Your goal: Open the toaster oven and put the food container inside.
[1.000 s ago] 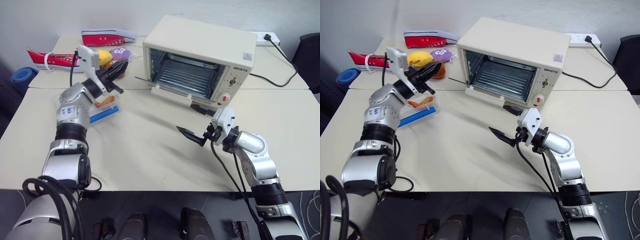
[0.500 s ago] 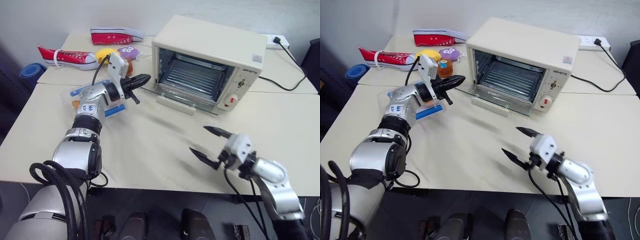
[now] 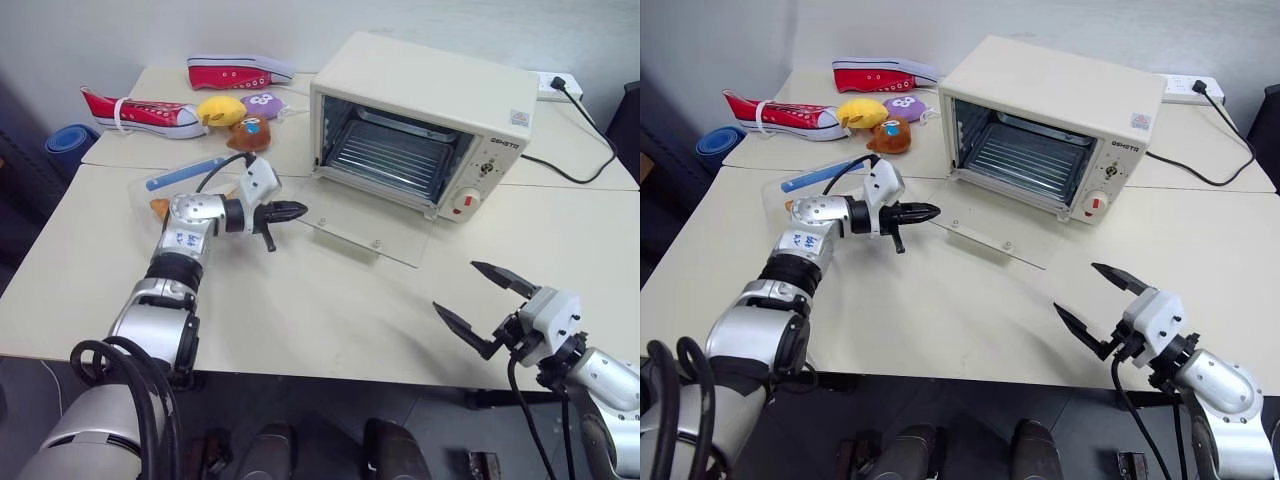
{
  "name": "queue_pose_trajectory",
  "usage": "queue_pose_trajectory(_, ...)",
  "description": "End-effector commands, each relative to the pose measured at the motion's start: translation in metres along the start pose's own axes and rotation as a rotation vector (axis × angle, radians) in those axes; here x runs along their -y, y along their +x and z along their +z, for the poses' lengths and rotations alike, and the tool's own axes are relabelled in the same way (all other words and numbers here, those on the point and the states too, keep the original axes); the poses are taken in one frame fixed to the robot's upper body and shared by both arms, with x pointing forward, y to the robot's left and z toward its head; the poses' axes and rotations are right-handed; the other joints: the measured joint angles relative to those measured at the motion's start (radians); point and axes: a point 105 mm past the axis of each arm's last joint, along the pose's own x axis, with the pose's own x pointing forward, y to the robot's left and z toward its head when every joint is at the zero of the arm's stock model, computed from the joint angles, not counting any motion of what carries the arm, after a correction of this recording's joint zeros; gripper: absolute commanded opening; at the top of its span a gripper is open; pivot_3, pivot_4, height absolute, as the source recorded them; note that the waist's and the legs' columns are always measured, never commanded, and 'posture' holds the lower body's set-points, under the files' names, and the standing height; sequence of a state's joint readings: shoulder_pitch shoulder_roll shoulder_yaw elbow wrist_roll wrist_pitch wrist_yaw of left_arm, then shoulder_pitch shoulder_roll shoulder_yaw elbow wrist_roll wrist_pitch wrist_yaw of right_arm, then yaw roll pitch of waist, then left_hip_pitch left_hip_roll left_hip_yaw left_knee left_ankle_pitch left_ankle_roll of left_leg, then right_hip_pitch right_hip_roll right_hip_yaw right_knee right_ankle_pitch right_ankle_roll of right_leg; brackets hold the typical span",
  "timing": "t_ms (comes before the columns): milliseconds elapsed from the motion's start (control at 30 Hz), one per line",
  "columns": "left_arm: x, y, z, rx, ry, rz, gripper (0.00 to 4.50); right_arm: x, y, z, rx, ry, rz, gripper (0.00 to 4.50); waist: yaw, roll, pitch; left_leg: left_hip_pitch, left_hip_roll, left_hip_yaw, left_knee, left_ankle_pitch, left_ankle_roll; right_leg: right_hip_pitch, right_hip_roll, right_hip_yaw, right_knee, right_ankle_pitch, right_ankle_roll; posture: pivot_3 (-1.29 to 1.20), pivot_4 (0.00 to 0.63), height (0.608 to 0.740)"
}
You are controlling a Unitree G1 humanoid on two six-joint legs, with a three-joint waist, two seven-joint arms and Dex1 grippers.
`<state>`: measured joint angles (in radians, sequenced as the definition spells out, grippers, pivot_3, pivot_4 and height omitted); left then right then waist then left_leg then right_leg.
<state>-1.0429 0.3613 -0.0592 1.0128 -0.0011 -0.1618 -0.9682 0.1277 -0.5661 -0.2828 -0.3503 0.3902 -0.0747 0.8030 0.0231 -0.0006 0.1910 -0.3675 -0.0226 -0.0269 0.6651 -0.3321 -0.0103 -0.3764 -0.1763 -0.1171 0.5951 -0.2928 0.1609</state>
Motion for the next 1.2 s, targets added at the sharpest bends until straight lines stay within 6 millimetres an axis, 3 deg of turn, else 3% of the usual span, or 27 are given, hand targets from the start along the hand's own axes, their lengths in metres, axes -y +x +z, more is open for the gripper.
queue_pose_trajectory(33,-0.002,0.001,0.008,0.009,0.042,0.050,0.02,0.004,0.008,0.008,0.038,0.021,0.013,4.50,0.000,0.000,0.000,0.000,0.000,0.000,0.000,0.000,0.000,0.000,0.000,0.000,0.000,0.000,0.000,0.00,0.150,0.740)
queue_pose_trajectory(200,0.010,-0.012,0.021,0.169,-0.028,0.058,0.02,0.005,0.023,0.006,0.034,0.043,0.017,4.50,-0.001,0.000,0.000,0.000,0.000,0.000,0.000,0.000,0.000,0.000,0.000,0.000,0.000,0.000,0.000,0.00,0.150,0.740)
queue_pose_trajectory(300,0.020,-0.044,0.028,0.295,-0.105,0.056,0.19,-0.006,0.029,0.011,0.086,0.159,0.119,4.50,-0.007,0.000,0.000,0.000,0.001,0.000,0.000,0.000,0.000,-0.001,0.000,0.000,0.000,0.000,0.000,0.00,0.150,0.740)
queue_pose_trajectory(400,0.025,-0.104,0.026,0.393,-0.144,0.184,0.82,-0.003,0.035,0.025,0.178,0.100,0.146,4.50,-0.032,0.000,0.000,0.000,0.002,-0.001,0.000,0.000,0.000,-0.001,0.001,0.001,0.000,0.000,0.000,0.00,0.150,0.740)
queue_pose_trajectory(433,0.026,-0.116,0.027,0.407,-0.146,0.224,1.16,-0.002,0.036,0.026,0.187,0.069,0.145,4.50,-0.037,0.000,0.000,0.001,0.003,0.000,0.000,0.000,0.000,-0.001,0.001,0.002,0.000,0.000,0.000,0.00,0.150,0.740)
queue_pose_trajectory(600,0.038,-0.224,-0.005,0.296,-0.229,0.587,2.69,-0.006,0.047,0.031,0.254,0.053,0.207,4.50,-0.042,0.000,0.000,0.003,0.004,-0.001,-0.001,-0.001,-0.002,0.000,0.002,0.003,0.000,0.000,0.000,0.00,0.150,0.740)
queue_pose_trajectory(800,0.056,-0.314,-0.039,0.166,-0.338,0.962,4.48,-0.017,0.056,0.031,0.286,0.055,0.281,4.50,-0.009,0.000,-0.001,0.002,0.004,-0.001,0.002,-0.003,-0.001,0.001,0.003,0.003,-0.001,0.000,-0.001,0.00,0.150,0.740)
queue_pose_trajectory(833,0.060,-0.327,-0.046,0.135,-0.362,1.019,4.48,-0.019,0.057,0.032,0.291,0.047,0.291,4.50,-0.006,0.000,-0.001,0.002,0.004,-0.001,0.003,-0.003,-0.001,0.001,0.003,0.004,-0.001,0.000,-0.001,0.00,0.150,0.740)
queue_pose_trajectory(933,0.061,-0.337,-0.054,0.096,-0.441,1.076,4.48,-0.026,0.059,0.032,0.304,0.033,0.327,4.50,0.002,-0.001,-0.001,0.002,0.004,0.000,0.003,-0.004,-0.001,0.001,0.003,0.005,-0.001,0.001,-0.002,0.00,0.150,0.740)
queue_pose_trajectory(1000,0.047,-0.335,-0.060,0.032,-0.552,1.132,4.48,-0.025,0.058,0.034,0.312,0.032,0.322,4.50,0.008,-0.001,-0.001,0.002,0.004,0.000,0.003,-0.004,-0.001,0.001,0.003,0.004,0.000,0.001,-0.002,0.00,0.150,0.740)
queue_pose_trajectory(1133,0.016,-0.325,-0.044,0.067,-0.680,1.120,4.48,-0.027,0.058,0.034,0.307,0.038,0.340,4.50,0.003,-0.005,-0.003,0.002,0.005,-0.001,0.005,-0.004,-0.002,0.001,0.004,0.005,0.002,0.001,-0.002,0.00,0.150,0.740)
queue_pose_trajectory(1200,-0.002,-0.310,-0.032,0.073,-0.718,1.072,4.48,-0.027,0.059,0.034,0.307,0.042,0.347,4.50,-0.003,-0.005,-0.003,0.003,0.005,0.000,0.003,-0.005,-0.002,0.000,0.004,0.007,0.002,0.001,-0.002,0.00,0.150,0.740)
